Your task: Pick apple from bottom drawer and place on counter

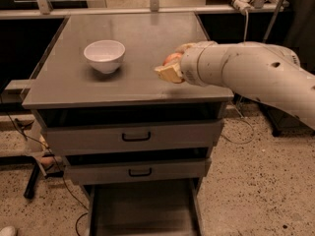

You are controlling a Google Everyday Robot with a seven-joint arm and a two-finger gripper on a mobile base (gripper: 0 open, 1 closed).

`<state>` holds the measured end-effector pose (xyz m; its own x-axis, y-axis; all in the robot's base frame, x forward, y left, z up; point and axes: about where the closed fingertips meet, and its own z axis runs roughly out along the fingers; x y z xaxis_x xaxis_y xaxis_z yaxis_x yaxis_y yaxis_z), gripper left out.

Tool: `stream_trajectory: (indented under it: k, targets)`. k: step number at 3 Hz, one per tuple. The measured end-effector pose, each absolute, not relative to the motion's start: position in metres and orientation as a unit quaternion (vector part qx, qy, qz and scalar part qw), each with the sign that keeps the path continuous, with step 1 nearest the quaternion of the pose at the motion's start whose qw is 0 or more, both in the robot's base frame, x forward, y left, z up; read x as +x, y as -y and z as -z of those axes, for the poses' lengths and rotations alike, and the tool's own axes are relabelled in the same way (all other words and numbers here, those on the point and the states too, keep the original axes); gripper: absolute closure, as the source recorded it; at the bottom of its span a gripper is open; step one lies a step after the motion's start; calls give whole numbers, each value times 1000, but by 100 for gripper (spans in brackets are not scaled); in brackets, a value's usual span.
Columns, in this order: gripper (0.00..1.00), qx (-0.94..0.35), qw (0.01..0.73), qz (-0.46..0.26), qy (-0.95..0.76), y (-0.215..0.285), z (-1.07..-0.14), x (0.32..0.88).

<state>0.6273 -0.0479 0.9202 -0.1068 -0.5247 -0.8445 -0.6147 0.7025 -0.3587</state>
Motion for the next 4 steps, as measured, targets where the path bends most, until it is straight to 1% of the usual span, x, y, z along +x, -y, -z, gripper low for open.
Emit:
stream_trajectory:
  k: [1,2,4]
  targets:
    - [100,-359,541,-94,-755,48,-920,640]
    - [100,-347,538,-124,-758,52,-925,657]
    - [100,-330,514,-145,-778,71,-900,698]
